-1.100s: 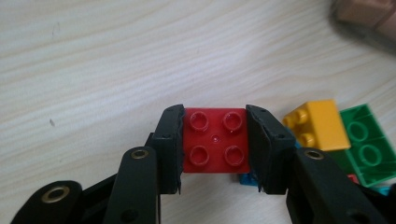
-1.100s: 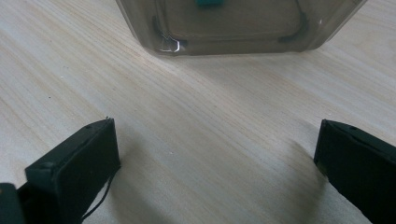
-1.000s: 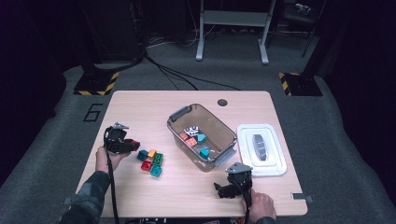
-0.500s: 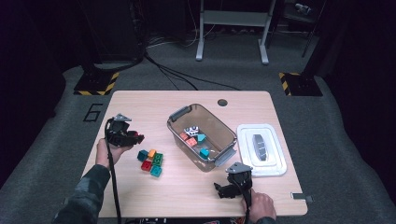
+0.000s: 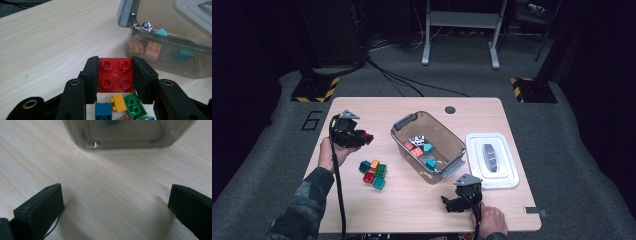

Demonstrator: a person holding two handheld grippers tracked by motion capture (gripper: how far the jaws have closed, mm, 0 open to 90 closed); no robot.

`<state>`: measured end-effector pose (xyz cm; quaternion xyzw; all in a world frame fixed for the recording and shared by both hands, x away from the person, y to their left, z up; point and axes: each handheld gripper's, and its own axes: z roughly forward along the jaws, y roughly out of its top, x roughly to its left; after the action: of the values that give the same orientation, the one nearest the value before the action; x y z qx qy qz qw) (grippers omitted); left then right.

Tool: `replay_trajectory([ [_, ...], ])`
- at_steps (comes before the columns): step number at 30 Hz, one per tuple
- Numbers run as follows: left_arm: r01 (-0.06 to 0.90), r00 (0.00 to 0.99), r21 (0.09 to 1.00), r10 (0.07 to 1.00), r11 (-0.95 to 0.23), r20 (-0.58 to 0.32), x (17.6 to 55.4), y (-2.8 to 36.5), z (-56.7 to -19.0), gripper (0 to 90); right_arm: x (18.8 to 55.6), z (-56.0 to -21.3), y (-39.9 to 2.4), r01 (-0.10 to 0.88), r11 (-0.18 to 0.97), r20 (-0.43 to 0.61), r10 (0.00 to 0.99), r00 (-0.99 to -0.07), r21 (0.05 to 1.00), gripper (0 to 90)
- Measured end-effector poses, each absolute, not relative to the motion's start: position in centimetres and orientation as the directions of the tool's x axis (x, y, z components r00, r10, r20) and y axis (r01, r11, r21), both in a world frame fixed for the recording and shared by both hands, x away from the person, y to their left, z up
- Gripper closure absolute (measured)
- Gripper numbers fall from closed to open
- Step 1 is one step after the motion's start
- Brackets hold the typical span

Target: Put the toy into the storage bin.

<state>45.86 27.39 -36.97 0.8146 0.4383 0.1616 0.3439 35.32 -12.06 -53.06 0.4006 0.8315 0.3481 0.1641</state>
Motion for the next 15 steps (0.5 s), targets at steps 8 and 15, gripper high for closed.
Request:
replay_trajectory([
  [8,0.563,0.607,0.706,0.794,-0.429,-0.002,46.4,24.8,-34.8,59.3,35.3,-53.1,-12.1,0.551,0.439,0.005,0.779,-0.627,0.71,0.0],
  [15,0.533,0.639,0.717,0.769,-0.45,0.007,46.6,21.8,-33.9,59.3,35.3,-53.1,-12.1,0.551,0.439,0.005,0.779,-0.627,0.71,0.0],
])
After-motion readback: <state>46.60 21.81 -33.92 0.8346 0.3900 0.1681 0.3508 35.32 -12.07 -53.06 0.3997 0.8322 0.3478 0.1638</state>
